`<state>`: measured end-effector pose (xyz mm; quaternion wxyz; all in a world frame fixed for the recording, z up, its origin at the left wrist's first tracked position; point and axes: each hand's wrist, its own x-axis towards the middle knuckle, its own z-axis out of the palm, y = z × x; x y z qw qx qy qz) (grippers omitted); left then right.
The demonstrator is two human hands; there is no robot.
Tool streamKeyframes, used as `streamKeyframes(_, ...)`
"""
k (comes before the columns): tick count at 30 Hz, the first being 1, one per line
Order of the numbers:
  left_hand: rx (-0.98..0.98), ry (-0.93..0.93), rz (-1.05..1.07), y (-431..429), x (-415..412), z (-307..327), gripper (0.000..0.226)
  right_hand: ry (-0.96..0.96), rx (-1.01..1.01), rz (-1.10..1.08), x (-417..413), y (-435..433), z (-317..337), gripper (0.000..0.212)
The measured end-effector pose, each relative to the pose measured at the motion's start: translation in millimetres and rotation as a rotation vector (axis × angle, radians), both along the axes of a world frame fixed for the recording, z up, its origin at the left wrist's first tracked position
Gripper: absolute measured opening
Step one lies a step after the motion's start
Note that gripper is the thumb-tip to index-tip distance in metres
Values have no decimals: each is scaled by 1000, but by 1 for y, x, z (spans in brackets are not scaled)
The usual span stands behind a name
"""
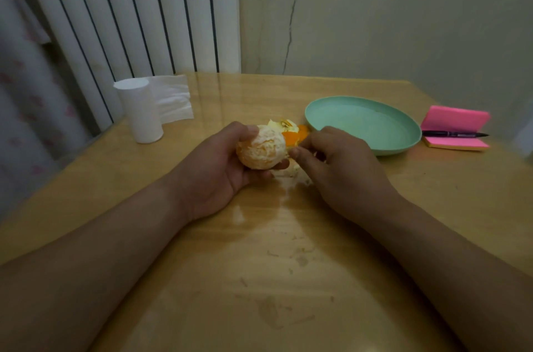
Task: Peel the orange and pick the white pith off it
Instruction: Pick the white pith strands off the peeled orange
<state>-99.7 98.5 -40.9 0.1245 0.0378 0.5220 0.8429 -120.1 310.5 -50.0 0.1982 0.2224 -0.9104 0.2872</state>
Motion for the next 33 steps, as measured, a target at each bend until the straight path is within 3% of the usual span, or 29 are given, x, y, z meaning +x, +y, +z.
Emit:
streamKeyframes(5, -4, -10, 0, 1, 0, 1, 47, -57, -61, 6, 1, 0, 0, 8)
streamKeyframes(8, 8, -8, 6, 1, 0, 1, 58, -2, -55, 3, 1, -1, -1, 10)
streamKeyframes(10, -6, -3, 6, 1, 1, 1, 59, -26, -129, 32, 2, -2, -1, 16)
streamKeyframes(15, -42, 35, -19, -1, 0, -1, 41, -62, -329, 191, 10, -7, 1, 7)
streamKeyframes(21, -51, 78, 11, -2, -3, -5, 58, 57, -182, 144, 10, -5, 1, 12)
streamKeyframes(28, -176, 122, 128, 4, -2, -7, 47, 285, 127, 74, 12, -4, 9, 7)
streamKeyframes(31, -153, 119, 118, 3, -3, -8, 48, 219, 44, 74, 12, -4, 8, 6)
streamKeyframes(33, -109, 101, 99, 2, -2, -6, 60, 93, -75, 70, 9, -3, 4, 6)
